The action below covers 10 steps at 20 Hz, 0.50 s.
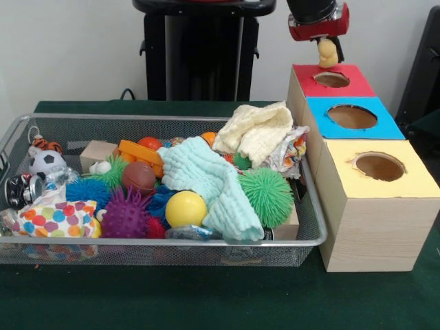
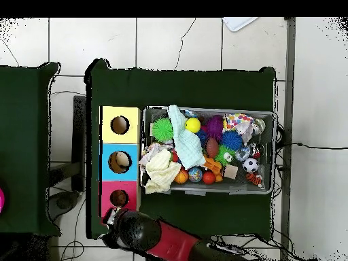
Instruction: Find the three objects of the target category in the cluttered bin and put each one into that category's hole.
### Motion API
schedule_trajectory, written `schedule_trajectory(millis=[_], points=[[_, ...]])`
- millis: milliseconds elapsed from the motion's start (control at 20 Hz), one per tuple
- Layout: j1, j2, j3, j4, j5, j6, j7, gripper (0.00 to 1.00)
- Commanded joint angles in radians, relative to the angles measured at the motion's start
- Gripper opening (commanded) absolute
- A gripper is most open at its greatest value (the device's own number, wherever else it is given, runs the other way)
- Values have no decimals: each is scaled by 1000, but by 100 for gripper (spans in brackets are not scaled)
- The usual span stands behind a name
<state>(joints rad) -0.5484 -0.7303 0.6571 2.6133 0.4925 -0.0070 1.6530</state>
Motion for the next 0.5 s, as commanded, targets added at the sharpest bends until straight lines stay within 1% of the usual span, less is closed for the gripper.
schedule_trajectory(millis=[50, 300, 500], points=[[20, 93, 33, -115, -40, -131, 292, 0], [21, 101, 24, -127, -96, -190, 323, 0], [22, 85, 8, -142, -122, -200, 324, 0]])
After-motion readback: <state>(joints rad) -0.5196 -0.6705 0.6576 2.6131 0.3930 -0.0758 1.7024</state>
